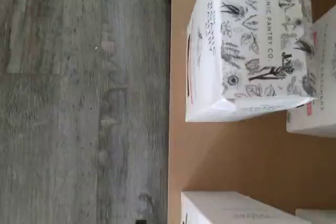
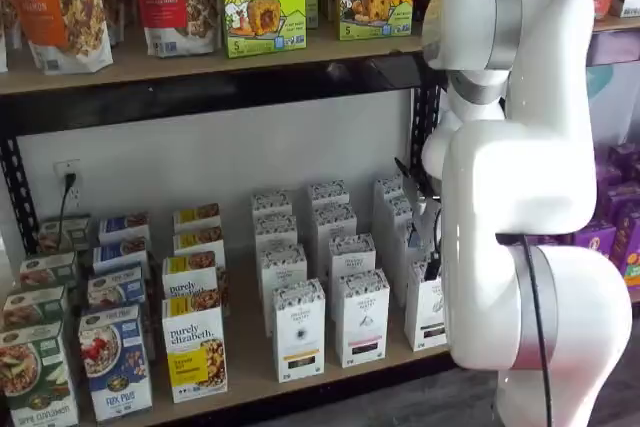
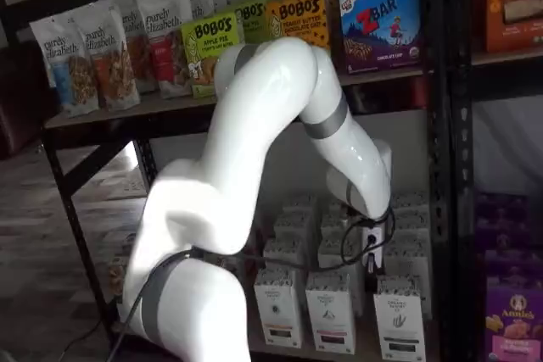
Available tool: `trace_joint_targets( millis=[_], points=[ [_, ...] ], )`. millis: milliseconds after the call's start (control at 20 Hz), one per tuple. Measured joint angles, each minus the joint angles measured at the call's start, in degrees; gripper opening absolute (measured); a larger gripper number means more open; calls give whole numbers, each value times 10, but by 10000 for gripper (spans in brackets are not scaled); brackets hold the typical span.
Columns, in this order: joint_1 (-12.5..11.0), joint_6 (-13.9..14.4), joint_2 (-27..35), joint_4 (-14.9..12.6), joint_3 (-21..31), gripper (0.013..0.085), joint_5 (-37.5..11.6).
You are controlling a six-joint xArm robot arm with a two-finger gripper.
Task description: Pick up the white box with a green strip in the middle, on the bottom shelf, the sixth box from the left
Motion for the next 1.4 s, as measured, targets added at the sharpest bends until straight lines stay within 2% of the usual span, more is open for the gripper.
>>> trace_joint_targets(
  millis=[50, 100, 200, 600, 850, 1400],
  points=[
    [0, 11, 1, -12, -5, 850, 9],
    [-2, 44, 4, -50, -22, 850, 39],
    [-1, 72, 8, -79, -40, 850, 64],
    [5, 97, 22, -101, -70, 850, 73],
    [3, 116, 46, -125, -94, 850, 74],
    [0, 134, 103, -151, -151, 850, 75]
  ],
)
